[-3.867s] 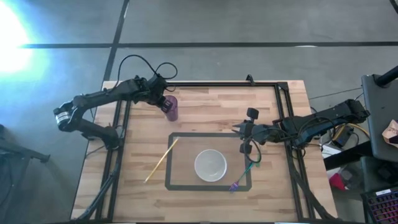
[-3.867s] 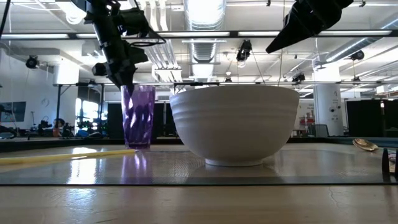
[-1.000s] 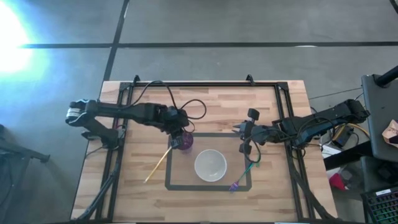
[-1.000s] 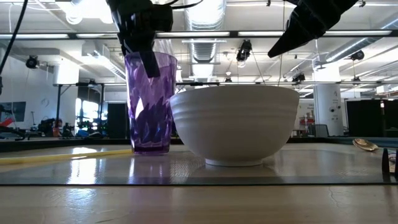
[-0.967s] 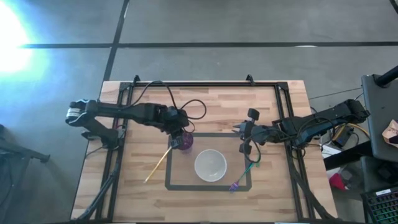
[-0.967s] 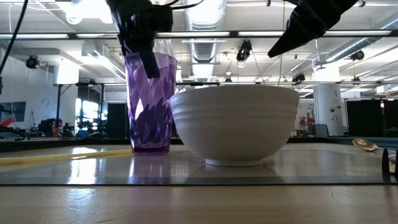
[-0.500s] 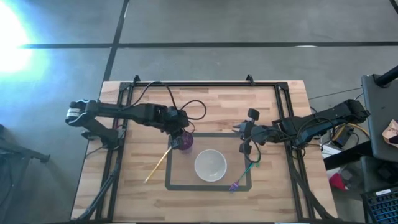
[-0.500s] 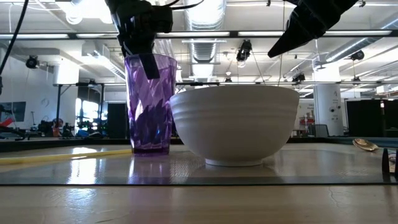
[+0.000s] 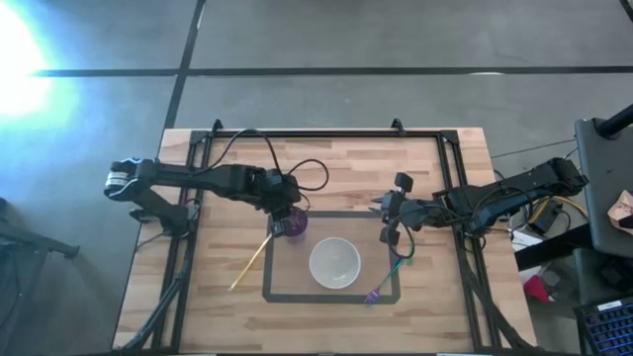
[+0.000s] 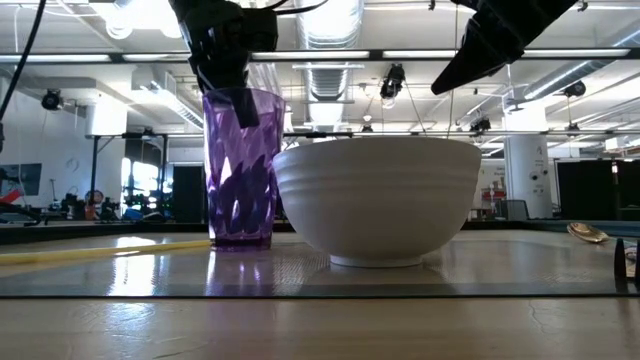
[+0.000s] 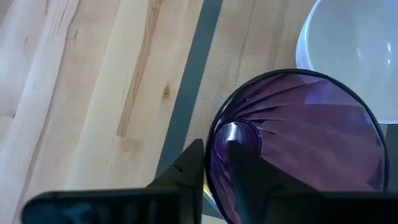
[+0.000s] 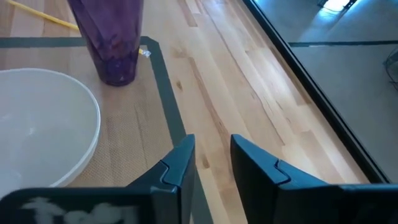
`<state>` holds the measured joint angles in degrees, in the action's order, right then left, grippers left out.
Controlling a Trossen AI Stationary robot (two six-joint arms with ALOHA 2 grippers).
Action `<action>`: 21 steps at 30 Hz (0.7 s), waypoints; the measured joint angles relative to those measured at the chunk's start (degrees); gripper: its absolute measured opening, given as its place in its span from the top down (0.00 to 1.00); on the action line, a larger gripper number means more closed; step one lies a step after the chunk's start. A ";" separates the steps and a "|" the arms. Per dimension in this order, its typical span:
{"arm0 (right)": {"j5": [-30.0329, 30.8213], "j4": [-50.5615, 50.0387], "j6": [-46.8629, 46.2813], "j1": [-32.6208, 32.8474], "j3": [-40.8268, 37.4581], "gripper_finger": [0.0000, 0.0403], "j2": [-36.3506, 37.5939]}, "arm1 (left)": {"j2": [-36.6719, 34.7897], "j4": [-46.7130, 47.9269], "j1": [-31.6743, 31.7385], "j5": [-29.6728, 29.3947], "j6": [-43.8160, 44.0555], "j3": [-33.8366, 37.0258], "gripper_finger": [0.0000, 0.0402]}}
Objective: Pick & Place Utensil
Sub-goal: Put the violet cup on the transparent mat to the top left of the white bowl, then put the green spoon on the white bowl
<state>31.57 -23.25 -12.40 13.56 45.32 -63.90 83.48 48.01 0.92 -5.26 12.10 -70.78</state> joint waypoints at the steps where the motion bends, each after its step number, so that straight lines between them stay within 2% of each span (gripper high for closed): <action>1: 0.00 0.00 -0.38 0.00 -0.02 0.74 0.00 | 0.00 0.00 -0.01 0.00 -0.01 0.00 0.81; 11: -0.02 -0.07 -1.09 0.02 -0.46 0.67 0.02 | -0.04 0.63 0.07 0.02 -1.64 -3.53 0.68; 21: -0.15 -0.10 -2.01 0.02 -0.54 0.62 0.02 | -0.07 8.90 0.12 0.02 -2.71 -12.07 0.67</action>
<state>31.42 -23.35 -14.42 13.58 44.77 -63.88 83.42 56.91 1.04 -5.23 9.39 -82.85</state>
